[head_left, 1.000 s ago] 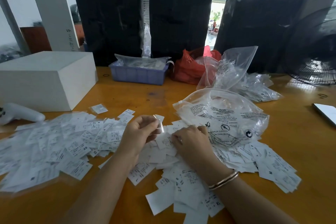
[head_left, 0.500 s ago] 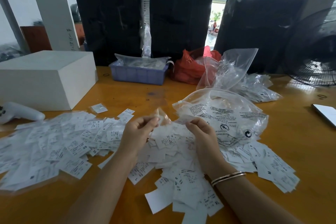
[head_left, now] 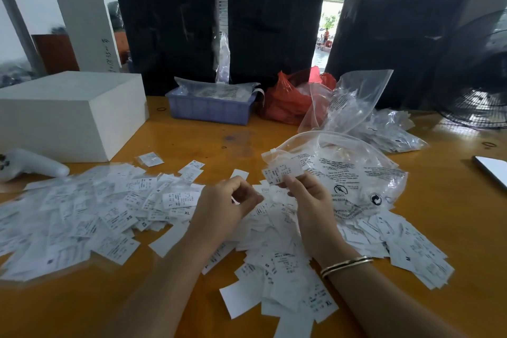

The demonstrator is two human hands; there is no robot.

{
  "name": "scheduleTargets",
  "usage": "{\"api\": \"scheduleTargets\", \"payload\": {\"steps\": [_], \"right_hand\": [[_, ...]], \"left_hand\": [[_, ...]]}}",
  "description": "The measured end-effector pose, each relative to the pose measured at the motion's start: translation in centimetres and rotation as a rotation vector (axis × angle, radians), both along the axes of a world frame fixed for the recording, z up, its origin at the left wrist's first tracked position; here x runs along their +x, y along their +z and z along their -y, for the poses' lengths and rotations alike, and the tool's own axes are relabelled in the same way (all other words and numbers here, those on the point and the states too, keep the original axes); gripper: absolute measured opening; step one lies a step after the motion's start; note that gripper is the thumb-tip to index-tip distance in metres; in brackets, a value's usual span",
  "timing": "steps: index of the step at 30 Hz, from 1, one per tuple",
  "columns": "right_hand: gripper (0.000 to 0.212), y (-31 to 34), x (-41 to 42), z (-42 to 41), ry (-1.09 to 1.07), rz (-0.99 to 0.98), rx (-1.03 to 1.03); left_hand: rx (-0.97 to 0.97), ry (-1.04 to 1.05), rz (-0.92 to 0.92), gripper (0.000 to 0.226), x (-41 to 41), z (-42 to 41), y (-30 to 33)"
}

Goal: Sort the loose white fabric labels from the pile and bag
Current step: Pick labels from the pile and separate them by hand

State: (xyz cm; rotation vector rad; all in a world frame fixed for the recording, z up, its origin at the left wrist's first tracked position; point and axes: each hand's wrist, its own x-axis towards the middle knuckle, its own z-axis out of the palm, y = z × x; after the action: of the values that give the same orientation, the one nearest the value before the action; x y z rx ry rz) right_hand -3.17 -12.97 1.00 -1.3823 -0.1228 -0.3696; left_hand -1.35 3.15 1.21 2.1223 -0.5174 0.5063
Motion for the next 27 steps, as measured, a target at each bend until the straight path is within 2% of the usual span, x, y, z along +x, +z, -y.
{"api": "scheduleTargets", "payload": {"steps": [2, 6, 13, 17, 20, 23, 27], "right_hand": [[0.012, 0.01, -0.19, -0.11, 0.049, 0.037, -0.031], [0.027, -0.06, -0.33, -0.30, 0.011, 0.083, -0.105], [0.007, 0.01, -0.17, -0.24, -0.031, 0.153, -0.276], [0.020, 0.05, 0.06, 0.40, -0.111, 0.195, -0.448], [0.006, 0.21, 0.11, 0.48, -0.107, 0.174, -0.553], [0.004, 0.07, 0.11, 0.14, -0.120, 0.136, -0.636], [0.043, 0.22, -0.32, -0.24, -0.154, 0.176, -0.499]], "left_hand": [[-0.023, 0.006, -0.014, 0.013, -0.05, -0.02, 0.08], [-0.053, 0.010, -0.004, 0.011, -0.19, -0.07, 0.24], [-0.093, -0.013, -0.011, 0.008, -0.31, -0.01, 0.35], [-0.132, -0.035, -0.001, 0.009, -0.43, -0.15, 0.46], [-0.140, -0.079, -0.002, 0.008, -0.38, -0.25, 0.52], [-0.167, -0.107, -0.055, 0.010, -0.32, -0.12, 0.39], [-0.344, -0.104, -0.204, 0.004, -0.29, 0.30, 0.50]]}}
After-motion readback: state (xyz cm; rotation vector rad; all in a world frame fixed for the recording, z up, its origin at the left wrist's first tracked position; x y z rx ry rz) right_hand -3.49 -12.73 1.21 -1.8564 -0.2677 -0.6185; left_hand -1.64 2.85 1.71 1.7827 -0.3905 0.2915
